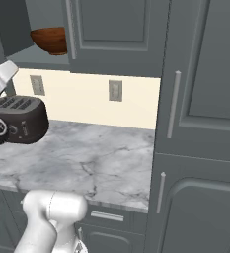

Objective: Open the cabinet. Pick the bowls from the counter and place them in the cabinet. Then close the cabinet.

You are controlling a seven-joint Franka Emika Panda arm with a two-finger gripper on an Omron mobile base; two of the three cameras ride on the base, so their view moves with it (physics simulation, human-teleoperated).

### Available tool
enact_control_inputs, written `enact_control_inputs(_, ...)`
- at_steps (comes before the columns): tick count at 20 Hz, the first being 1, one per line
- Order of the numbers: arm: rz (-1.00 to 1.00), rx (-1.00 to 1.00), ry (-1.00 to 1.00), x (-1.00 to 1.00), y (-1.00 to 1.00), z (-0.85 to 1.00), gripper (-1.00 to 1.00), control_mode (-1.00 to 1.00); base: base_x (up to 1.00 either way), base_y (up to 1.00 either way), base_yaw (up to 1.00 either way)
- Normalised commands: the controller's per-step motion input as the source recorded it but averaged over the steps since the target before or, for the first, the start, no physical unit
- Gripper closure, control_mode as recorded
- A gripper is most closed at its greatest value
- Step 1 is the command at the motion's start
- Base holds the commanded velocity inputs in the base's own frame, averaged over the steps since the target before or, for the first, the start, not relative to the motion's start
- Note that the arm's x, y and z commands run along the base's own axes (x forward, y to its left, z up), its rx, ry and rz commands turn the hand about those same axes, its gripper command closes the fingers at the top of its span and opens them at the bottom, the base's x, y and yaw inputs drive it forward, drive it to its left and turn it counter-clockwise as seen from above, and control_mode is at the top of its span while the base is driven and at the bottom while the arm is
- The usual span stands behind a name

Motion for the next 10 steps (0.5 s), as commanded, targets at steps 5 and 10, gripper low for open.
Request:
enact_control_inputs(5,-0.12,0.13,0.0,1.0,-0.91,0.0,-1.0,-1.0,0.0,0.0,0.0)
enact_control_inputs(10,-0.22,0.18,0.0,1.0,-0.9,0.0,-1.0,-1.0,0.0,0.0,0.0)
